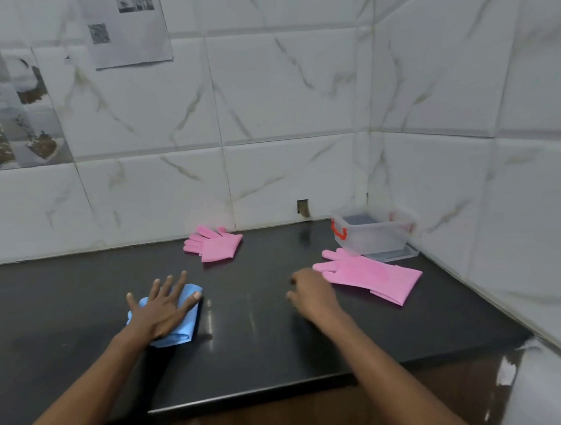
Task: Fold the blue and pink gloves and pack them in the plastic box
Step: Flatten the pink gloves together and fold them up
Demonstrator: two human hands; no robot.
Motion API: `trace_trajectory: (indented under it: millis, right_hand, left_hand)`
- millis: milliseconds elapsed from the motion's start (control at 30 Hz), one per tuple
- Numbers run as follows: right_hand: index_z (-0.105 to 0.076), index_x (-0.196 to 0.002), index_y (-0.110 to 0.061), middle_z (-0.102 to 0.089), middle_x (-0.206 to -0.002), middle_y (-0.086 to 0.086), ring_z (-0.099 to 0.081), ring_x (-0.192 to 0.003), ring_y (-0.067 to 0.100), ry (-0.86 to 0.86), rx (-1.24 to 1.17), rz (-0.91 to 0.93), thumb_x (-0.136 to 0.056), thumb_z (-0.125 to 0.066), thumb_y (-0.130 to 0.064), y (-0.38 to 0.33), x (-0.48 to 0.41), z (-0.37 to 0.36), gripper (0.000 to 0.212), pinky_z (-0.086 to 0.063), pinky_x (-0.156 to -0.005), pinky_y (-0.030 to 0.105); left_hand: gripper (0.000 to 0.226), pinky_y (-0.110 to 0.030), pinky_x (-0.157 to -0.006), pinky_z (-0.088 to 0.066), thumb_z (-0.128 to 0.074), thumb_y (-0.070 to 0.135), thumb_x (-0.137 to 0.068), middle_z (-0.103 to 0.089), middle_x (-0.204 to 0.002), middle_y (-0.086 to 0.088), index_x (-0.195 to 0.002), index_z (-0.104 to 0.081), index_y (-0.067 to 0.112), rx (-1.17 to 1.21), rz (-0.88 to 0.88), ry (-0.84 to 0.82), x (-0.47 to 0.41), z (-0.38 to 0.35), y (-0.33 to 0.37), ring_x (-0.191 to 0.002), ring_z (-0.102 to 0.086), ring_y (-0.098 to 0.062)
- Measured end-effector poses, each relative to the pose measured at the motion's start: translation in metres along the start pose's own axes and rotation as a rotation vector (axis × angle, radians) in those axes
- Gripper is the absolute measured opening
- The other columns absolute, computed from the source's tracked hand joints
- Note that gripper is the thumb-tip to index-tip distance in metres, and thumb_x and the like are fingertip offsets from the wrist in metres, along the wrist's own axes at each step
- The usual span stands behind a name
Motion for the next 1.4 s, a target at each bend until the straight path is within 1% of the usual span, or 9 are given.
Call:
trace_trajectory:
  millis: [133,267,367,500,633,767,900,1200,1400]
  right_hand:
    - [-0.066,-0.117,-0.021,-0.057,-0.127,0.006,-0.055,-0.113,0.025,0.102,0.243,-0.126,-0.089,-0.057,-0.032,0.095,-0.006,0.039,0.031,-0.049,-0.089,0.033]
    - [-0.061,-0.117,-0.013,-0.056,-0.126,0.011,-0.054,-0.113,0.028,0.022,0.281,-0.171,-0.095,-0.05,-0.029,0.13,-0.011,0.036,0.029,-0.045,-0.089,0.037]
    - [-0.064,-0.116,-0.009,-0.065,-0.119,0.016,-0.06,-0.106,0.034,0.09,0.082,-0.19,-0.097,-0.04,-0.012,0.12,-0.009,0.036,0.031,-0.05,-0.088,0.04]
    - [-0.065,-0.121,-0.028,-0.059,-0.136,0.0,-0.057,-0.123,0.026,0.011,-0.129,-0.157,-0.073,-0.022,-0.052,0.055,0.001,0.029,0.068,-0.036,-0.11,0.048]
    - [-0.061,-0.071,-0.035,-0.057,-0.076,-0.002,-0.06,-0.076,0.01,-0.089,-0.143,0.031,-0.066,-0.029,-0.056,-0.027,0.014,-0.002,0.039,-0.039,-0.083,0.034]
    - [-0.067,-0.115,-0.017,-0.067,-0.122,0.005,-0.061,-0.11,0.024,-0.229,-0.146,0.122,-0.091,-0.054,-0.033,-0.044,0.009,-0.026,0.032,-0.038,-0.075,0.025]
    - [-0.076,-0.1,-0.014,-0.074,-0.106,0.005,-0.065,-0.084,0.011,-0.204,-0.489,-0.025,-0.09,-0.061,-0.023,-0.006,-0.004,-0.007,0.021,-0.052,-0.078,0.034]
    - [-0.054,-0.133,-0.004,-0.06,-0.134,0.009,-0.056,-0.125,0.026,-0.121,-0.979,-0.204,-0.084,-0.07,-0.046,0.042,-0.04,0.012,0.068,-0.041,-0.11,0.044]
    - [-0.067,-0.116,-0.003,-0.073,-0.114,0.012,-0.07,-0.105,0.027,-0.014,-1.451,0.093,-0.07,-0.083,-0.017,0.003,-0.069,0.078,0.05,-0.059,-0.081,0.036]
  left_hand:
    - [0.068,-0.057,-0.117,0.008,-0.025,0.064,-0.096,-0.01,-0.165,-0.002,-0.155,-0.021,0.031,0.074,-0.016,0.206,0.017,0.03,0.023,-0.153,-0.003,-0.019]
    - [0.035,-0.039,-0.103,-0.045,-0.061,0.034,-0.093,-0.067,-0.123,-0.007,-0.119,-0.068,0.011,0.517,-0.202,0.425,0.052,0.06,0.077,-0.112,-0.062,-0.019]
    - [0.031,-0.043,-0.074,-0.06,-0.068,0.037,-0.088,-0.072,-0.076,-0.007,-0.084,-0.07,0.006,1.063,-0.162,0.045,0.061,0.023,0.122,-0.064,-0.069,-0.018]
    - [0.065,-0.042,-0.081,-0.06,-0.058,0.056,-0.089,-0.073,-0.097,-0.026,-0.106,-0.062,-0.007,1.548,0.069,-0.462,0.066,-0.043,0.186,-0.089,-0.073,-0.038]
    - [0.055,-0.036,-0.077,-0.06,-0.056,0.057,-0.091,-0.075,-0.101,-0.012,-0.116,-0.062,0.008,1.823,0.128,-0.412,0.046,-0.049,0.211,-0.091,-0.073,-0.022]
    - [0.041,-0.035,-0.066,-0.055,-0.061,0.021,-0.095,-0.066,-0.115,-0.02,-0.131,-0.053,0.002,1.789,0.316,-0.258,0.018,-0.052,0.17,-0.086,-0.068,-0.027]
    - [0.038,-0.038,-0.067,-0.055,-0.061,0.011,-0.094,-0.065,-0.117,-0.017,-0.13,-0.054,0.0,1.468,0.383,-0.181,0.0,-0.041,0.135,-0.096,-0.064,-0.029]
    - [0.031,-0.043,-0.091,-0.056,-0.061,0.016,-0.095,-0.069,-0.119,-0.018,-0.123,-0.063,0.003,1.696,-0.152,-0.204,-0.023,0.061,0.186,-0.11,-0.065,-0.031]
    - [0.03,-0.048,-0.101,-0.05,-0.056,0.017,-0.098,-0.067,-0.124,-0.016,-0.126,-0.066,0.011,1.632,-0.388,-0.222,-0.017,0.122,0.209,-0.119,-0.062,-0.034]
Point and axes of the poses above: each hand's wrist, its own x-axis away from the middle knuckle, its own z-axis out of the back of the hand, y = z × x, the point moved 10 cm from there along -x, towards the middle knuckle
